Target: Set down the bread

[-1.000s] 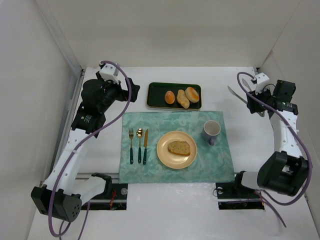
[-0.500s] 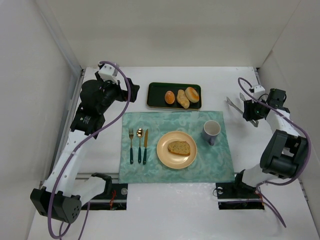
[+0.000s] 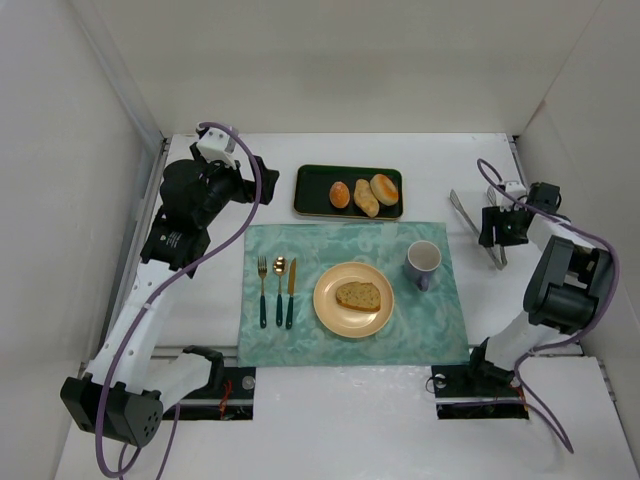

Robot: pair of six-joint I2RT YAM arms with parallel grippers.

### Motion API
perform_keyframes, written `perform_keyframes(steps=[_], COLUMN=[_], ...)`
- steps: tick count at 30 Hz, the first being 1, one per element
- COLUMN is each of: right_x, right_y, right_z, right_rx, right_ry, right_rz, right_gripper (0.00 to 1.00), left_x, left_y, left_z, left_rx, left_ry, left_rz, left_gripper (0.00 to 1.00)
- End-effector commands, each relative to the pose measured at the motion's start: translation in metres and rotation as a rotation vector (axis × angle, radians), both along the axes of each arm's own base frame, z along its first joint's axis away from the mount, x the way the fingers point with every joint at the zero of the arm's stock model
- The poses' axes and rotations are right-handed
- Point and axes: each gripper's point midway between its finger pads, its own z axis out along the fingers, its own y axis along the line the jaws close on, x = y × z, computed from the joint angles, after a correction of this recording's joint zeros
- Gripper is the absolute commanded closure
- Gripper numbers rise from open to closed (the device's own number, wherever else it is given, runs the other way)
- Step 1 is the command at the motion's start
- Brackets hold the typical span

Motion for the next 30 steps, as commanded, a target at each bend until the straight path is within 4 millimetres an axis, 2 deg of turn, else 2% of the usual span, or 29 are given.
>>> perform_keyframes(steps=[1,5,9,11,13,16,17,19,21,22,23,25,26,28,29,30], right_x=[0.015,0.016,0.013,0.013,0.012,0.012,0.010,0.003,-0.001,-0.009,-0.009,-0.015,-0.014,-0.014,-0.010,-0.011], right_y=[-0.016,-0.020,-0.020,-0.020,-0.024,-0.025,-0.025,-0.013,-0.004,0.006,0.009,0.014,0.016,0.017,0.014,0.015], right_z=[0.010,0.007,-0.005,-0.005,0.005,0.049,0.078,0.102,0.147,0.154,0.170,0.185,0.199,0.204,0.218,0.211], right_rx=[-0.040,-0.050,-0.041,-0.046,-0.064,-0.123,-0.160,-0.153,-0.178,-0.148,-0.154,-0.133,-0.130,-0.099,-0.116,-0.107], right_ry=[-0.029,-0.014,0.030,0.030,-0.001,-0.119,-0.190,-0.242,-0.338,-0.337,-0.369,-0.381,-0.414,-0.430,-0.482,-0.479], right_rz=[-0.047,-0.046,-0.050,-0.043,-0.045,-0.035,-0.029,0.014,0.054,0.089,0.098,0.089,0.084,0.036,0.018,0.011], right_gripper=[0.31,0.28,0.25,0.24,0.20,0.17,0.11,0.02,0.00,0.00,0.00,0.00,0.00,0.00,0.00,0.00], left_x=[-0.003,-0.003,-0.003,-0.003,-0.003,-0.003,-0.003,-0.003,-0.003,-0.003,-0.003,-0.003,-0.003,-0.003,-0.003,-0.003], left_y=[0.001,0.001,0.001,0.001,0.001,0.001,0.001,0.001,0.001,0.001,0.001,0.001,0.001,0.001,0.001,0.001], left_z=[0.017,0.017,0.017,0.017,0.017,0.017,0.017,0.017,0.017,0.017,0.017,0.017,0.017,0.017,0.017,0.017], left_rx=[-0.006,-0.006,-0.006,-0.006,-0.006,-0.006,-0.006,-0.006,-0.006,-0.006,-0.006,-0.006,-0.006,-0.006,-0.006,-0.006], left_ry=[-0.068,-0.068,-0.068,-0.068,-0.068,-0.068,-0.068,-0.068,-0.068,-0.068,-0.068,-0.068,-0.068,-0.068,-0.068,-0.068], left_rz=[0.001,0.001,0.001,0.001,0.001,0.001,0.001,0.001,0.001,0.001,0.001,0.001,0.001,0.001,0.001,0.001], left_gripper=[0.00,0.00,0.00,0.00,0.00,0.00,0.00,0.00,0.00,0.00,0.00,0.00,0.00,0.00,0.00,0.00])
